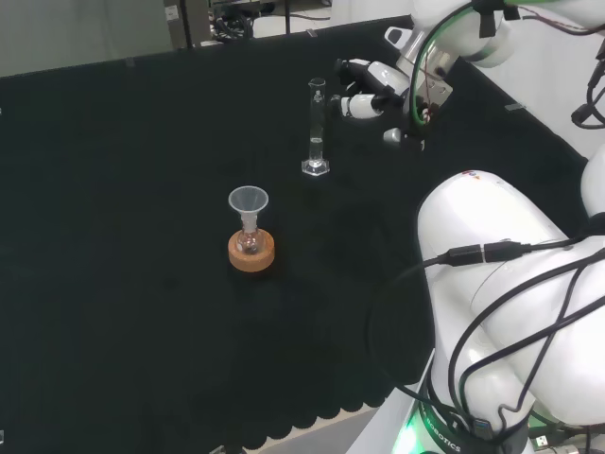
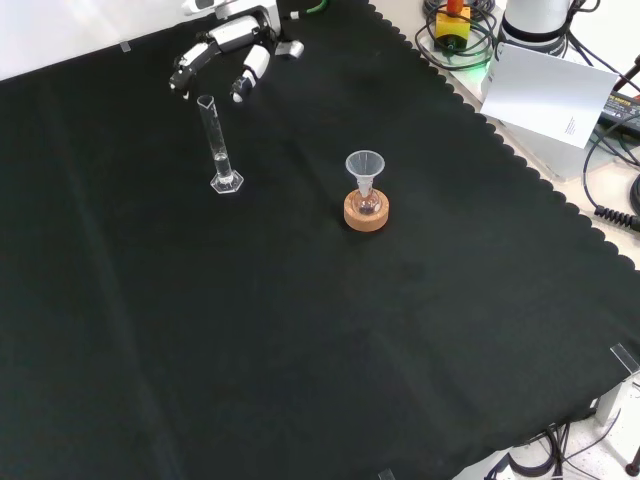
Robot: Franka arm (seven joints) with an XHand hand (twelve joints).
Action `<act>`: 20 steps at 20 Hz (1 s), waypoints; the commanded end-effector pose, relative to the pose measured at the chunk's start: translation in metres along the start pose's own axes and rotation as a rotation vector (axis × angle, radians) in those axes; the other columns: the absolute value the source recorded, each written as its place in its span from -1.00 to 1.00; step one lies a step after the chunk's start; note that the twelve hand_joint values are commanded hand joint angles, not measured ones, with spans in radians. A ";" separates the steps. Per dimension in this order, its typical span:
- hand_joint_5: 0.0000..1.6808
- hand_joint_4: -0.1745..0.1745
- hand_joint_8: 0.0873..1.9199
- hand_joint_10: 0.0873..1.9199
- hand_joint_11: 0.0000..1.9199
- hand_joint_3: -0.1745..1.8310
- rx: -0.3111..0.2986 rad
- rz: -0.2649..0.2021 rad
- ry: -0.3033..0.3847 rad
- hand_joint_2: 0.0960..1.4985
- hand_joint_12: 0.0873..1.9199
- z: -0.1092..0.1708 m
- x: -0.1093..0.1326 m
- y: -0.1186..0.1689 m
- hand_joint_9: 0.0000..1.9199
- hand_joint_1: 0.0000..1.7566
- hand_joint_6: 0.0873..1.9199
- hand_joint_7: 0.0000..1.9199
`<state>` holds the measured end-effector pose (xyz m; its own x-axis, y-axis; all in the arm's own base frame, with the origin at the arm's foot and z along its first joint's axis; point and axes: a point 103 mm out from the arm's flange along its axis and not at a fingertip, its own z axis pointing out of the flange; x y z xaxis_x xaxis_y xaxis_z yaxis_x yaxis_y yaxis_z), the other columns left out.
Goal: Pick up the graduated cylinder.
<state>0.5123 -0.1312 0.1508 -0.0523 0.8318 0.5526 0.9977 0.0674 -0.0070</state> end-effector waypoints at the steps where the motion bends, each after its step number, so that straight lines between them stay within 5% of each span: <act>1: -0.56 -0.12 -0.43 -0.47 -0.70 -1.00 0.012 -0.095 0.072 0.34 0.36 0.021 -0.013 0.019 -0.47 -0.12 -1.00 -0.69; 10: -0.55 -0.15 -0.44 -0.48 -0.68 -1.00 0.053 -0.194 0.163 0.29 0.36 0.040 -0.024 0.026 -0.44 -0.09 -1.00 -0.67; 20: -0.49 -0.18 -0.45 -0.51 -0.65 -1.00 0.079 -0.264 0.187 0.26 0.34 0.057 -0.018 0.020 -0.37 -0.07 -1.00 -0.62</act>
<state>0.5323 -0.1198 0.0970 -0.2788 0.6745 0.6836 0.9509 0.2933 0.0984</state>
